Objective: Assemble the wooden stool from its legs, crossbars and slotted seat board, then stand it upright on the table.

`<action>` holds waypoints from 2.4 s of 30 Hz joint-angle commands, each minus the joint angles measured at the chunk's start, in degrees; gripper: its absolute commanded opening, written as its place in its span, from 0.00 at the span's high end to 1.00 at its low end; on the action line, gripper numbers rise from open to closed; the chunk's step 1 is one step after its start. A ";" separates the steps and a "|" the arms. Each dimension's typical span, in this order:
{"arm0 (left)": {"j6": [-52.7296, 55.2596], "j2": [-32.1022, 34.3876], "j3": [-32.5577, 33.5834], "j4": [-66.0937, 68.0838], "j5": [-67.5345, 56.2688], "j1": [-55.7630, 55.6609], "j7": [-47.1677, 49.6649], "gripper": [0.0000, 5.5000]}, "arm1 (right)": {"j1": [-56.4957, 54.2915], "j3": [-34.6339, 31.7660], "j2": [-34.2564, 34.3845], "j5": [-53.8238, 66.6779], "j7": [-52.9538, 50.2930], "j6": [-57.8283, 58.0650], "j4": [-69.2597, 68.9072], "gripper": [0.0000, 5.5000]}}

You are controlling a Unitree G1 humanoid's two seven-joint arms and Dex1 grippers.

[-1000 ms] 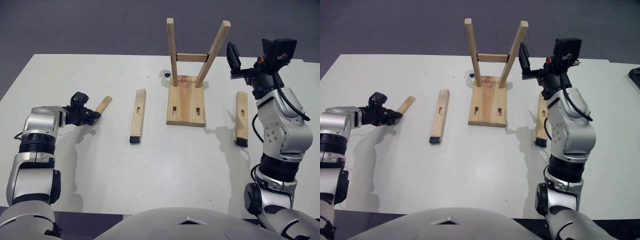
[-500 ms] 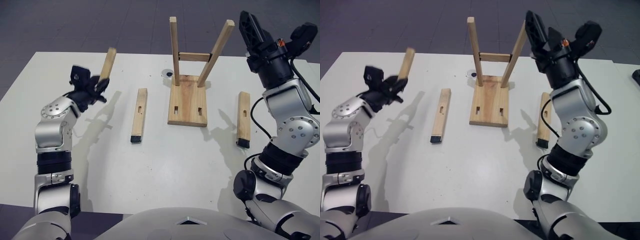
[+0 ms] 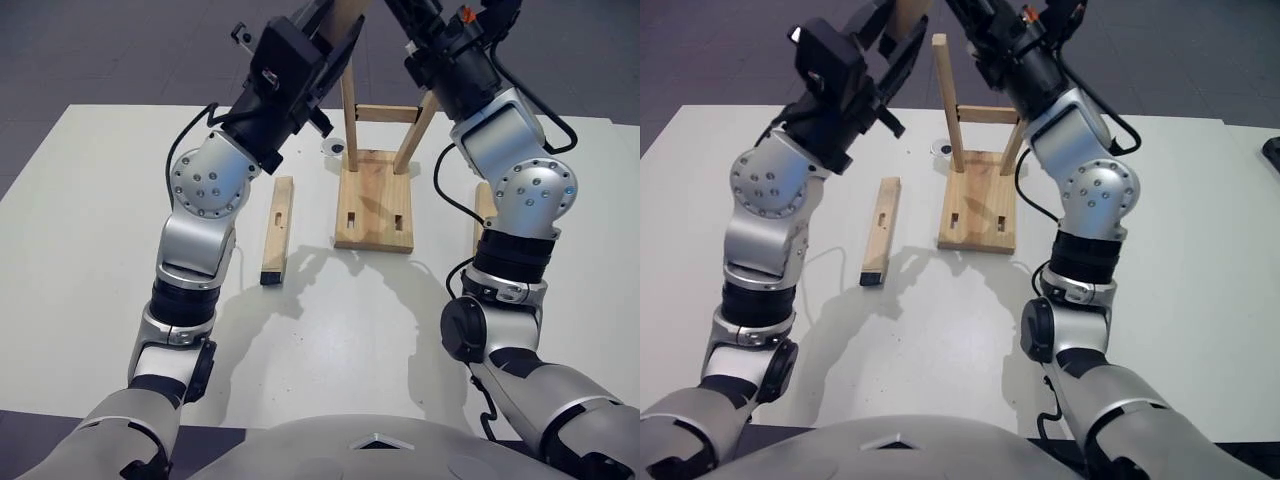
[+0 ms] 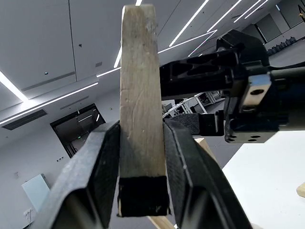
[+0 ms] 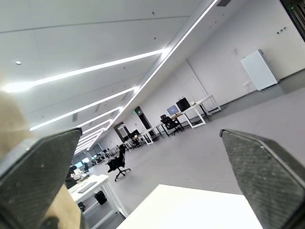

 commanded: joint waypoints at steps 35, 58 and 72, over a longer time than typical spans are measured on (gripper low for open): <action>-0.89 -2.50 -1.34 5.16 1.60 -1.39 -4.14 0.76 | 6.21 13.35 -7.43 -10.14 6.67 -11.02 -15.63 0.22; -2.83 -2.50 -0.07 7.94 3.45 -1.84 -2.49 0.76 | 7.81 13.83 -8.30 -11.57 9.75 -10.80 -16.28 0.84; -1.93 -2.55 -0.98 8.02 4.15 -1.05 -3.56 0.61 | 9.34 13.76 -7.58 -10.96 9.86 -10.03 -17.07 0.93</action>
